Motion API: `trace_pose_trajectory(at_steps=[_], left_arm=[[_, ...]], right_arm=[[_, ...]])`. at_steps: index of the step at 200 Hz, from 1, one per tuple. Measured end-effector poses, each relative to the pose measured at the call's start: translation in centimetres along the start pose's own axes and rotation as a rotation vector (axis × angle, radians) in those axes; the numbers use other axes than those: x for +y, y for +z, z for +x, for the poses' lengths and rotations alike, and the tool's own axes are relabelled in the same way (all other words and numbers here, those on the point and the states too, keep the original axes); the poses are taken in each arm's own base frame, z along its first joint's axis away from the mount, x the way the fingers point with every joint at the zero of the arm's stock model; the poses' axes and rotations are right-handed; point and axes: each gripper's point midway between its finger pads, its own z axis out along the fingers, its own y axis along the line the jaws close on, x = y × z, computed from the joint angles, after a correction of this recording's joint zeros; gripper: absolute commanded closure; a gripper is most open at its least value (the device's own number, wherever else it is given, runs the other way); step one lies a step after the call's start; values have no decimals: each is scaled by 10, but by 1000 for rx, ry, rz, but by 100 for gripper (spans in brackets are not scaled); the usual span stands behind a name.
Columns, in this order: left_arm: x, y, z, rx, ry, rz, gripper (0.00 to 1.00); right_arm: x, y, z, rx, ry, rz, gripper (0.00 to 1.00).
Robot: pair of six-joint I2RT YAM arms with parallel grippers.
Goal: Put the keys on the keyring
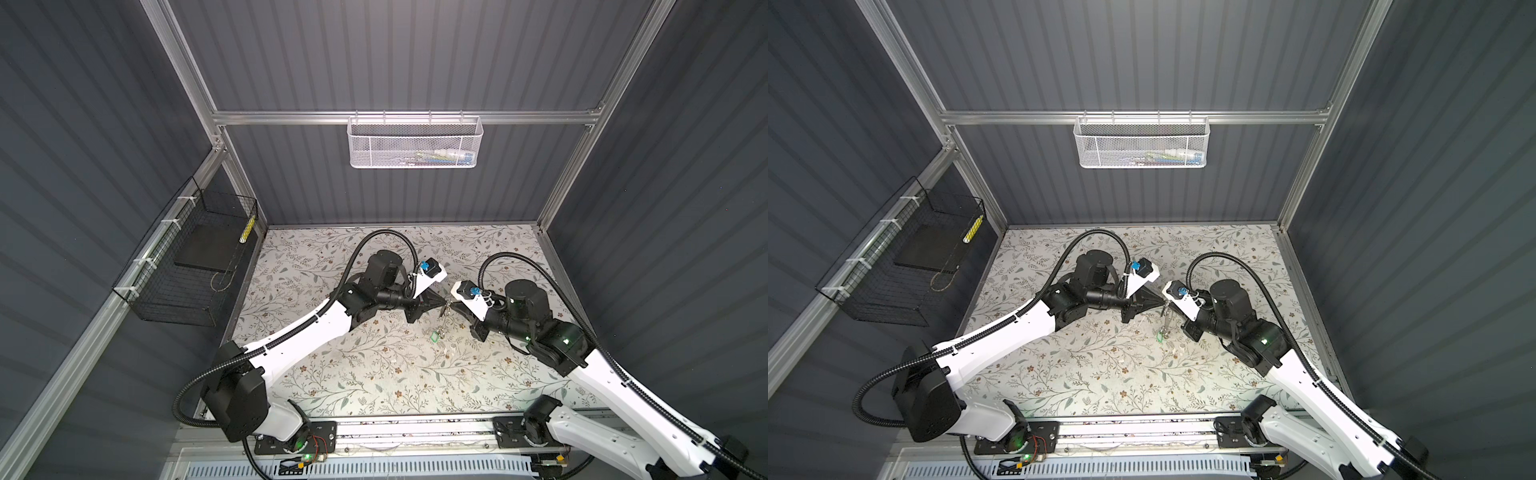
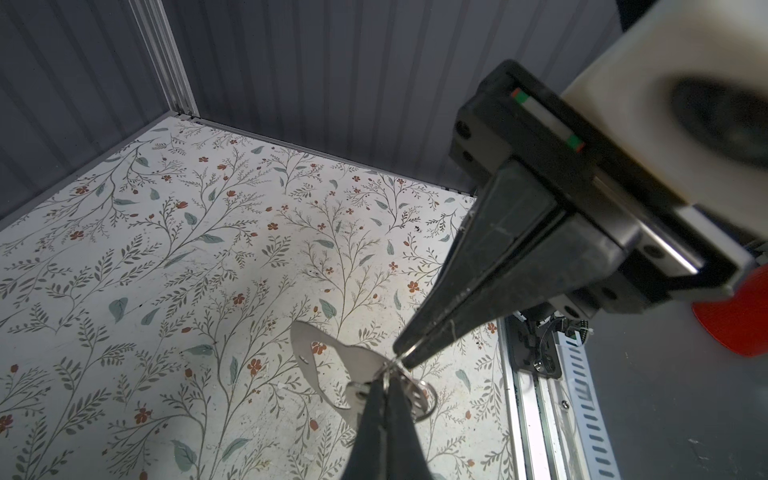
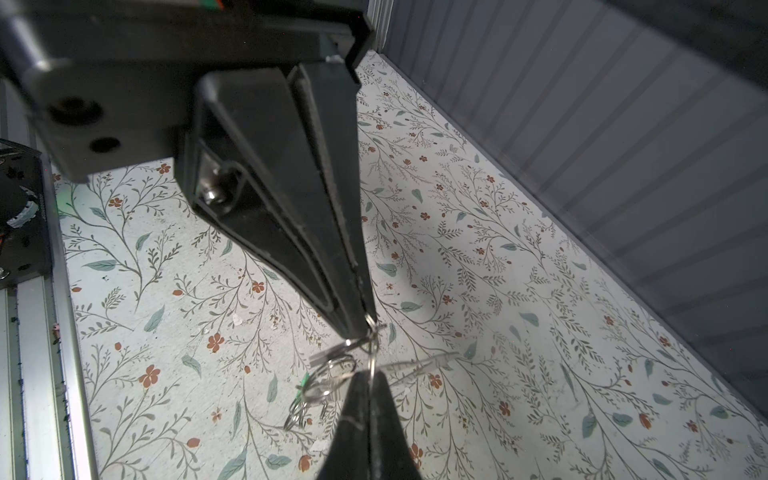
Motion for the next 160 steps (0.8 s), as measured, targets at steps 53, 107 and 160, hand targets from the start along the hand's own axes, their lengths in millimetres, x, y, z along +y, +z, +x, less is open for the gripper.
trace_pose_trajectory(at_steps=[53,107,160], left_arm=[[-1,0,1,-1,-18,8,100],[-2,1,-1,-12,-51,12,100],[-3,1,-2,-18,-84,21,100]], right_arm=[[0,-1,3,0,-1,4,100],[1,-2,3,-4,-6,5,100],[2,-1,5,-12,-17,2,100]])
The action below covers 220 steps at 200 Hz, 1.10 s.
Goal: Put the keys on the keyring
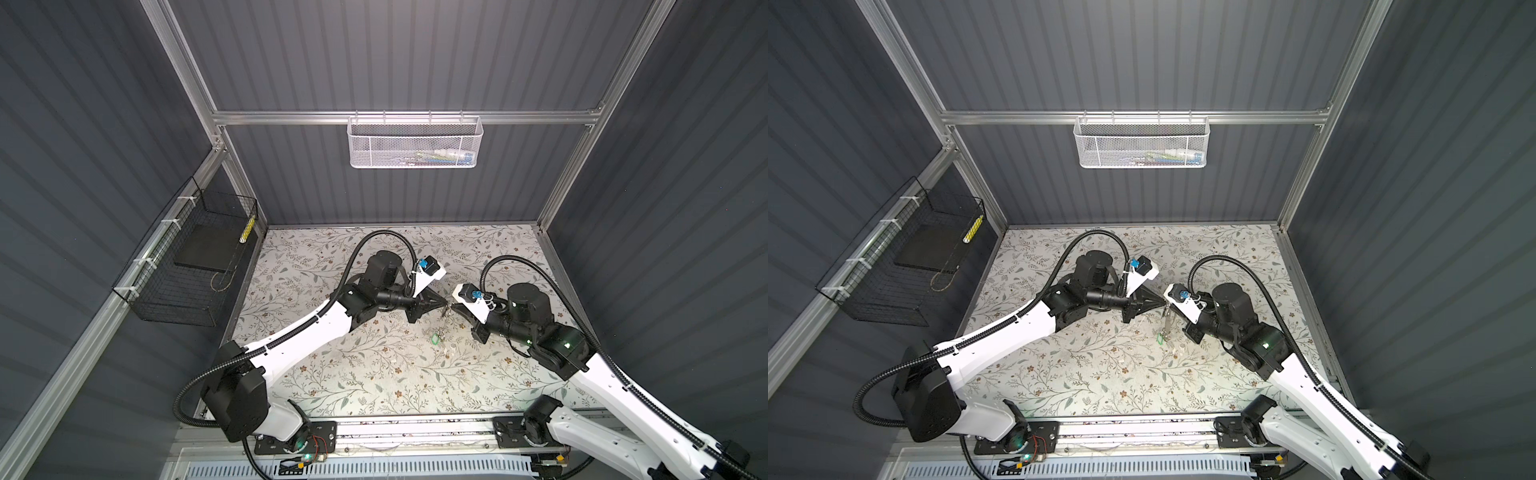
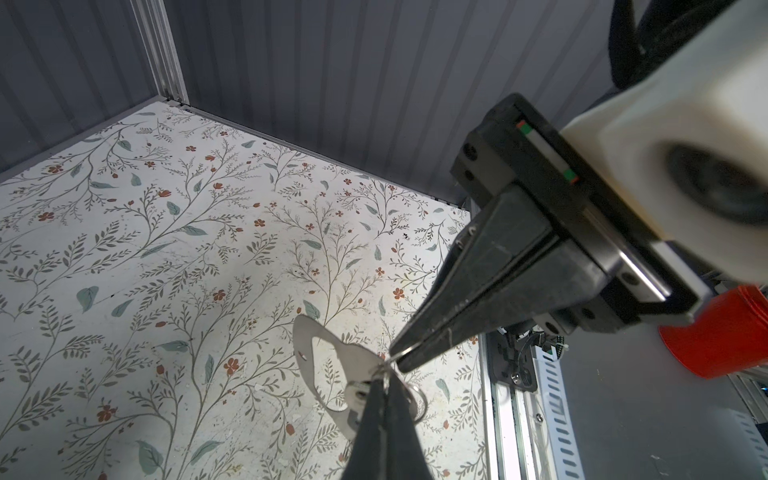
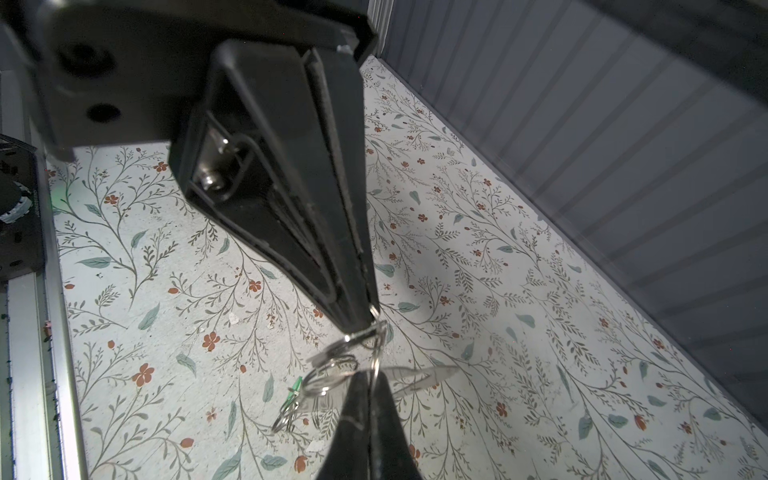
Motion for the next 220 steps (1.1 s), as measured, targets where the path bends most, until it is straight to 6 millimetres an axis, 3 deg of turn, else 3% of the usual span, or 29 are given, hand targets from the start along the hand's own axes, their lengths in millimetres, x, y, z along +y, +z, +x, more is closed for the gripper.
trace_pose_trajectory(at_steps=[107,166,220], left_arm=[[-1,1,-1,-11,-60,57,100],[-1,7,7,4,-106,121,100],[0,3,9,23,-129,186,100]], right_arm=[[6,-11,-3,-85,-51,3,100],[8,-11,4,-82,-71,8,100],[5,-10,-3,-126,-82,16,100]])
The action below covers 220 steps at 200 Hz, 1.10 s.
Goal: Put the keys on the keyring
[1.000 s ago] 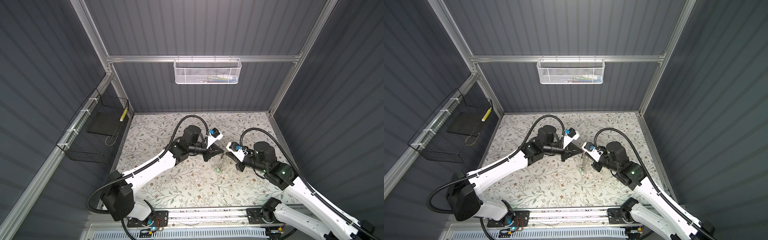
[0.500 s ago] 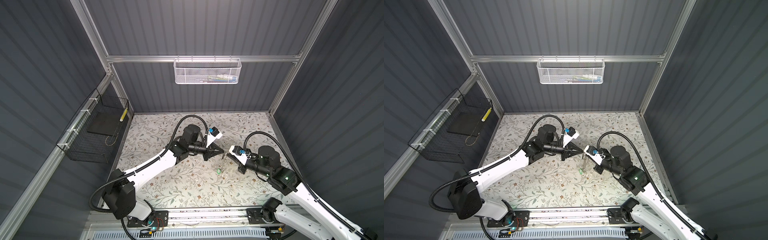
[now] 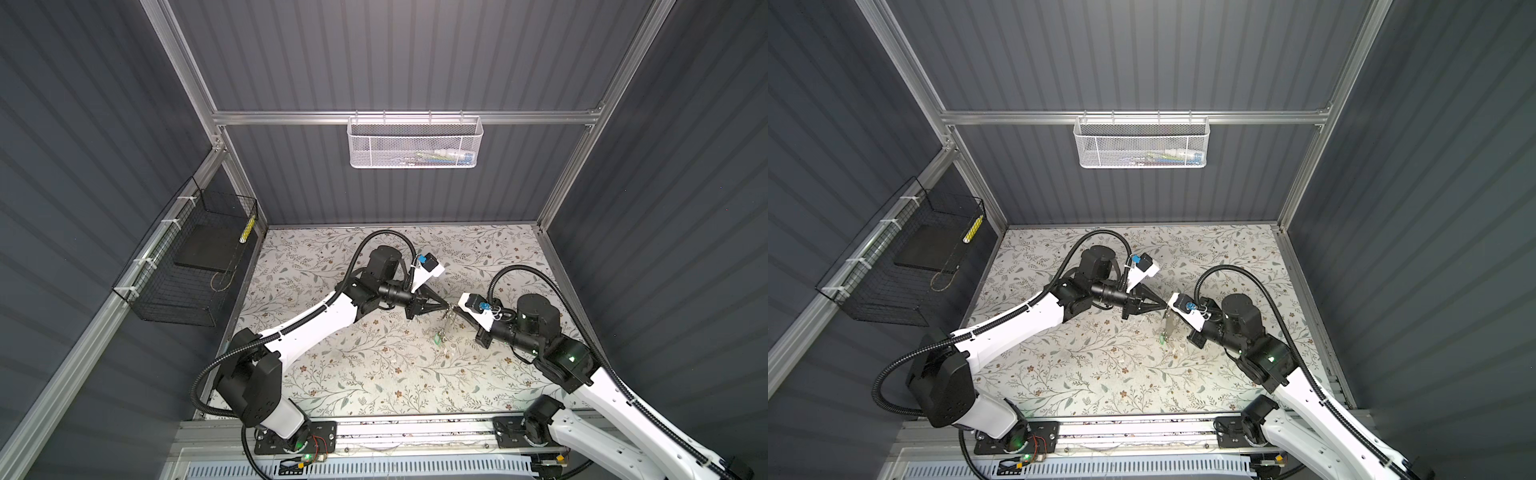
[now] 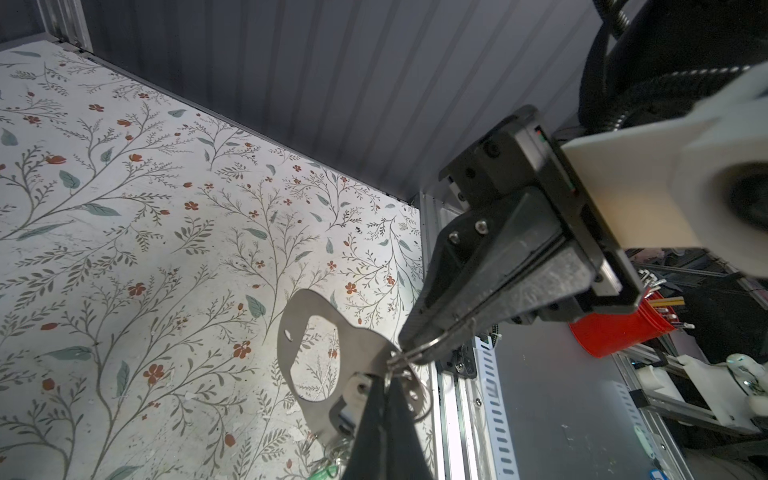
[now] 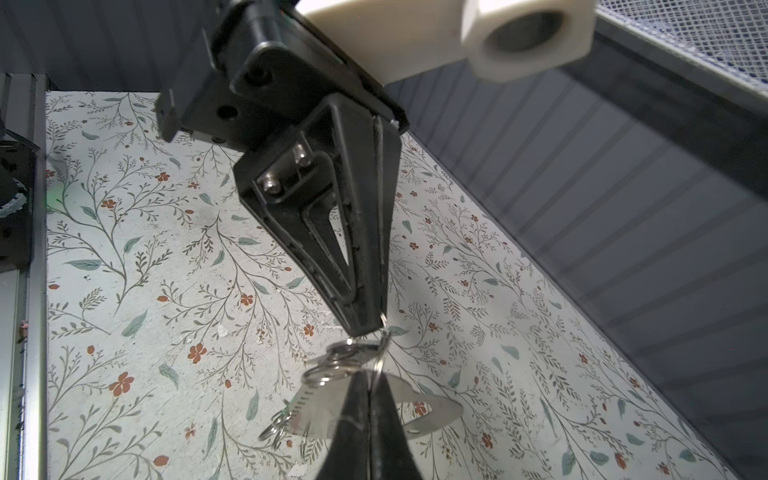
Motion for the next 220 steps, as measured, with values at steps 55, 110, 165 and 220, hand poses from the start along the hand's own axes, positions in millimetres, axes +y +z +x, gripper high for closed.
trace_pose_trajectory(at_steps=[55,110,165,220], left_arm=[[8,-14,0,3,65,-13,60],[-17,-47,-18,-48,338,-92,59],[-35,-59,-12,-50,535,-96,61],[-38,-52,3,6,603,-74,67]], right_arm=[[13,2,-14,-84,-6,-100,100],[24,17,-8,-81,24,-206,100],[32,16,-17,-119,46,-277,100],[39,14,-28,-154,64,-336,100]])
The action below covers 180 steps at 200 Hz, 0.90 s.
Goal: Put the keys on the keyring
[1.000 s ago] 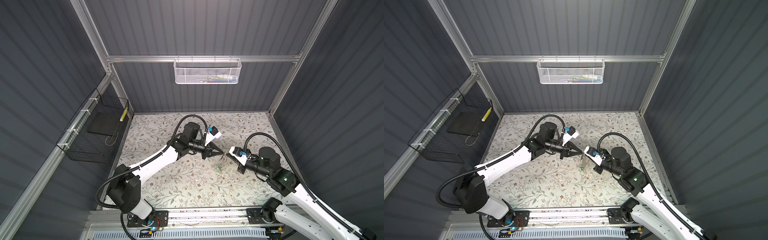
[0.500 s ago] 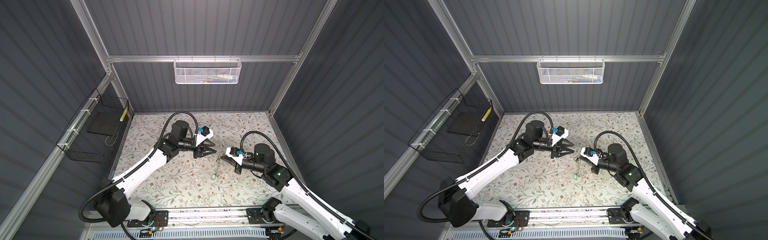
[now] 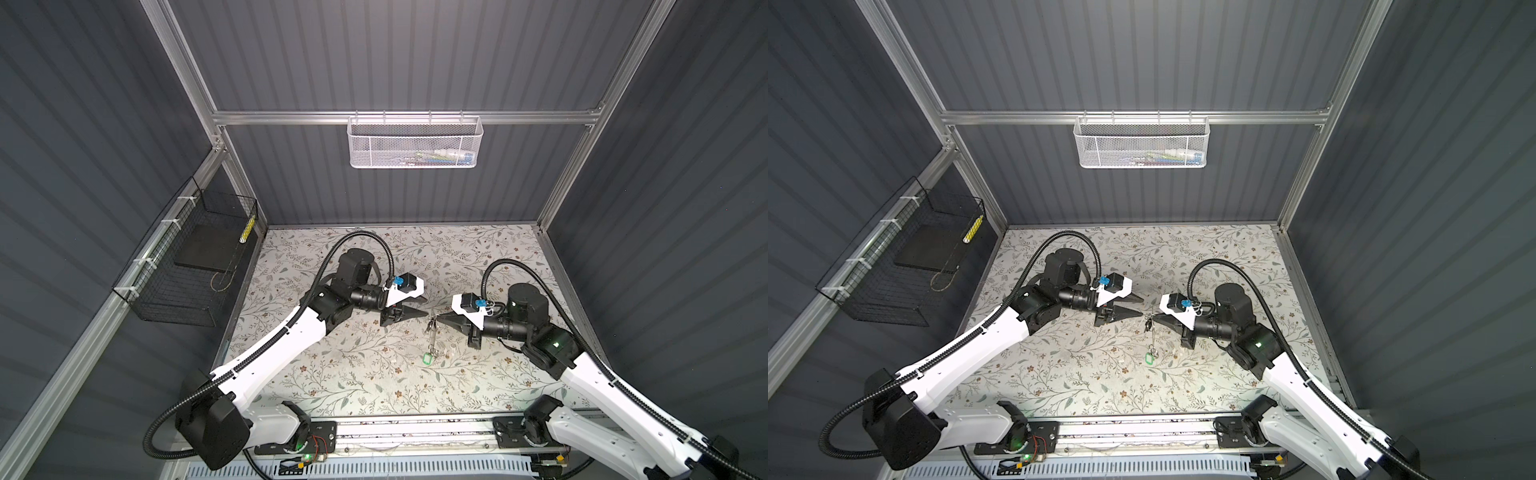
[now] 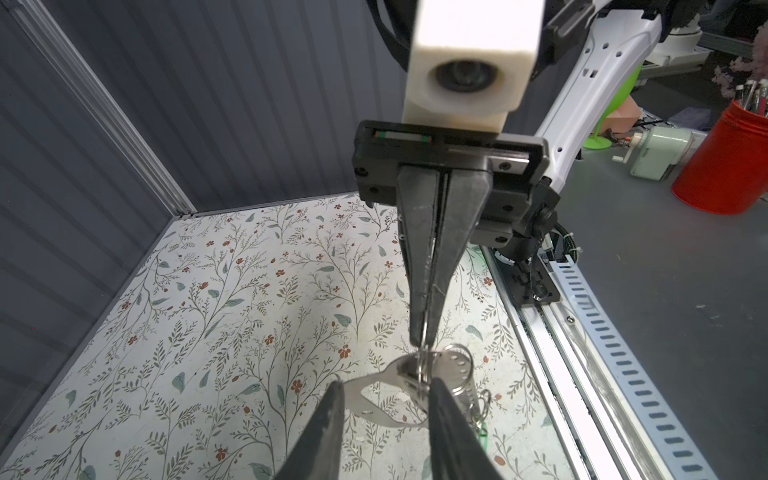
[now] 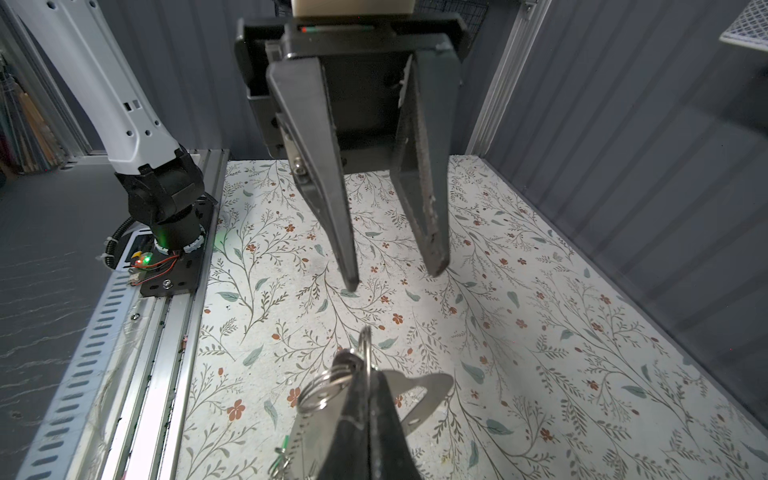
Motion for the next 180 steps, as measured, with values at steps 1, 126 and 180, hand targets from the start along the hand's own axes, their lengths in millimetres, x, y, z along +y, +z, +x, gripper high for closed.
trace_pose_trajectory(at_steps=[1,126,180], left_arm=[[0,0,0,0,1,2,67],[-9,13,0,40,61,46,84],[-13,16,0,49,63,73,100]], right_arm=[[0,0,0,0,1,-1,100],[4,0,-5,-15,11,-32,100],[1,2,-4,-9,19,-27,99]])
